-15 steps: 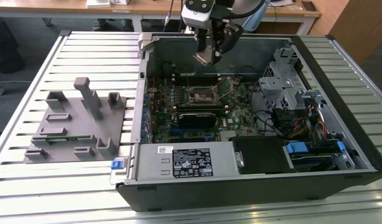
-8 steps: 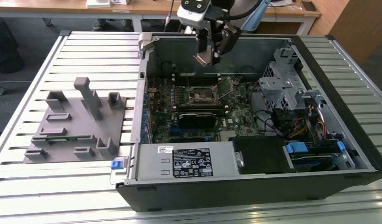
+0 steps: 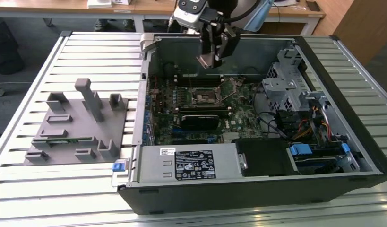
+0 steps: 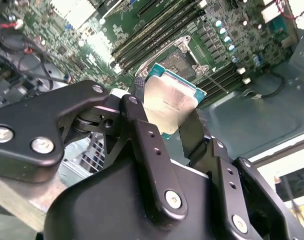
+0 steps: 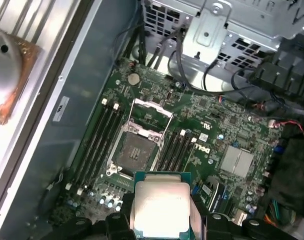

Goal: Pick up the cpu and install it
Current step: 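Place the cpu into insertion slot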

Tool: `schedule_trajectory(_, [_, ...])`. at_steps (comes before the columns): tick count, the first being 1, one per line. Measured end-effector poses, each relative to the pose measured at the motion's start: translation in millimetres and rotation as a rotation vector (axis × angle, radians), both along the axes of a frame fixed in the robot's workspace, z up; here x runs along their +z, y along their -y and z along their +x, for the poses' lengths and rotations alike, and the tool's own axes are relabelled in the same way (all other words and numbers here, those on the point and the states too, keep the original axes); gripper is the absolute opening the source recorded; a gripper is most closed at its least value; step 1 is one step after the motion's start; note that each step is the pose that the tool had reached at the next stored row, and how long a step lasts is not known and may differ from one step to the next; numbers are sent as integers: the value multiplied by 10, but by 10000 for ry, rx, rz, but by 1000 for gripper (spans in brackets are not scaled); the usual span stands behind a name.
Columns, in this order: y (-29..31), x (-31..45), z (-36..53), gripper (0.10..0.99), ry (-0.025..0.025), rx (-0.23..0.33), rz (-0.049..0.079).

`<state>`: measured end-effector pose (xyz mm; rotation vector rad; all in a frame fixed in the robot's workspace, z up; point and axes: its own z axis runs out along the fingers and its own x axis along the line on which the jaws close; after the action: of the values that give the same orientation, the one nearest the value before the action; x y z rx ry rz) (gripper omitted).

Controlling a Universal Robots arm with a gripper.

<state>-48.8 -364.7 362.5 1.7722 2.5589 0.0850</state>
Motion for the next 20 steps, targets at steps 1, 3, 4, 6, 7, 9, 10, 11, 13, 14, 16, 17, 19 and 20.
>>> schedule_trajectory(1, [0, -7, 0, 525, -1, -179, 0])
schedule_trajectory(3, [0, -22, 0, 525, 0, -523, 0])
schedule_trajectory(4, [0, -30, 0, 525, 0, -702, 0])
schedule_trajectory(6, [-1, -48, 0, 525, 0, -1061, 1])
schedule_trajectory(7, [-1, -57, 0, 525, 1, -1239, 2])
schedule_trajectory(9, [-1, -76, 0, 525, 0, -1597, 0])
schedule_trajectory(10, [-2, -83, 0, 525, -1, -1728, 0])
schedule_trajectory(11, [-5, -89, 0, 525, -1, -1824, -1])
schedule_trajectory(13, [-9, -100, 0, 525, 1, -1881, 1])
schedule_trajectory(14, [-11, -107, 1, 525, 0, -1882, 0])
schedule_trajectory(16, [-20, -135, 0, 525, 0, -1886, -1])
schedule_trajectory(17, [-30, -152, 1, 525, -1, -1907, -1])
schedule_trajectory(19, [-39, -182, 3, 525, 0, -2047, 1])
schedule_trajectory(20, [-41, -195, 3, 525, 1, -2139, 2])
